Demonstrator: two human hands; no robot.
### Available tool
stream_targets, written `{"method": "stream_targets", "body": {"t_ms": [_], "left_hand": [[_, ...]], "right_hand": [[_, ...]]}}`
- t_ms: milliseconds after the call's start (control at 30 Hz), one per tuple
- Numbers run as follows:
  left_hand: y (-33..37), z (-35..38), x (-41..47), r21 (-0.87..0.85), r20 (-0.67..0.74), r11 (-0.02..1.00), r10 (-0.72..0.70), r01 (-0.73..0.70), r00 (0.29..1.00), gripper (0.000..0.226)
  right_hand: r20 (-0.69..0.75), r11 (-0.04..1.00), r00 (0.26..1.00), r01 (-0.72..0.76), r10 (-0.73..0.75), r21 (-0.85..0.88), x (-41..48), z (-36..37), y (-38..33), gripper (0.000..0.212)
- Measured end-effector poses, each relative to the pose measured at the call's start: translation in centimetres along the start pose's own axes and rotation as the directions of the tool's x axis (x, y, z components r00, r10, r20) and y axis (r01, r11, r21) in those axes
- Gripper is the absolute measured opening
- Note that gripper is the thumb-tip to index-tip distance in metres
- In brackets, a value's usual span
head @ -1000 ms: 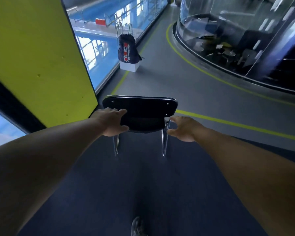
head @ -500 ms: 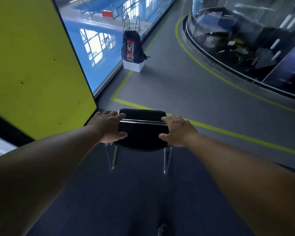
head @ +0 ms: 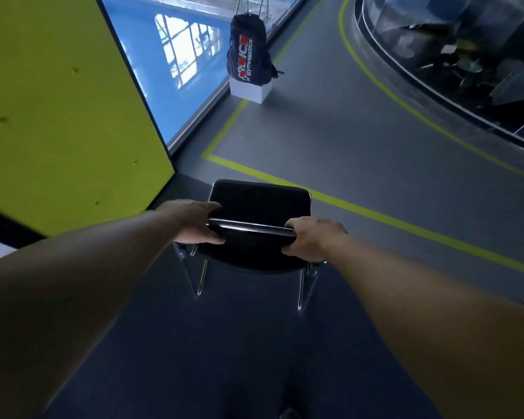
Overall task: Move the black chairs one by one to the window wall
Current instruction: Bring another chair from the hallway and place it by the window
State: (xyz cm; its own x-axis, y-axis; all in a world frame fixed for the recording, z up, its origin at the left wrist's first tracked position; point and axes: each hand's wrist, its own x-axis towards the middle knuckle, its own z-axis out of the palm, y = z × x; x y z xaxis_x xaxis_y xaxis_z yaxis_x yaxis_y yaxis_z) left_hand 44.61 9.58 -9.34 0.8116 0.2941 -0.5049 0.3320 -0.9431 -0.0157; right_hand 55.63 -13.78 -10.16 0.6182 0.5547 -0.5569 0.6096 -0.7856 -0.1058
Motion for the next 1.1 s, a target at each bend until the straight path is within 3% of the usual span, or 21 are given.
{"method": "stream_targets", "body": {"t_ms": [133,200,500,600,800,1100], "left_hand": [[-0.2,-0.1,0.9,0.088,-0.028,0.995,0.046,-0.043,0.999,0.047],[-0.4,-0.1,0.9,0.074,-0.034,0.997,0.042,-0.039,0.999,0.039],[-0.5,0.5,1.0,0.013,-0.039,1.000,-0.006,0.006,0.999,0.036],[-0.1,0.8,0.6,-0.017,-0.042,0.999,-0.031,0.030,0.999,0.036],[0.8,1.7,-1.2,-0.086,0.005,0.989,-0.116,0.116,0.993,0.031],[4.4,4.0,-6.6,-0.217,0.083,0.922,-0.310,0.320,0.947,0.028]], "right_hand": [[-0.042,0.999,0.998,-0.050,0.049,-0.014,1.0,0.3,0.0,0.035],[-0.035,0.998,0.998,-0.060,0.060,0.007,1.3,0.3,0.0,0.035],[-0.043,0.997,0.996,-0.076,0.077,0.016,1.0,0.1,0.0,0.044],[-0.037,0.998,0.997,-0.060,0.061,0.011,1.0,0.3,0.3,0.056],[-0.015,0.997,0.997,0.076,-0.077,-0.020,1.1,0.1,1.2,0.065],[0.053,0.956,0.965,0.260,-0.255,-0.133,-0.1,0.7,2.6,0.031]]}}
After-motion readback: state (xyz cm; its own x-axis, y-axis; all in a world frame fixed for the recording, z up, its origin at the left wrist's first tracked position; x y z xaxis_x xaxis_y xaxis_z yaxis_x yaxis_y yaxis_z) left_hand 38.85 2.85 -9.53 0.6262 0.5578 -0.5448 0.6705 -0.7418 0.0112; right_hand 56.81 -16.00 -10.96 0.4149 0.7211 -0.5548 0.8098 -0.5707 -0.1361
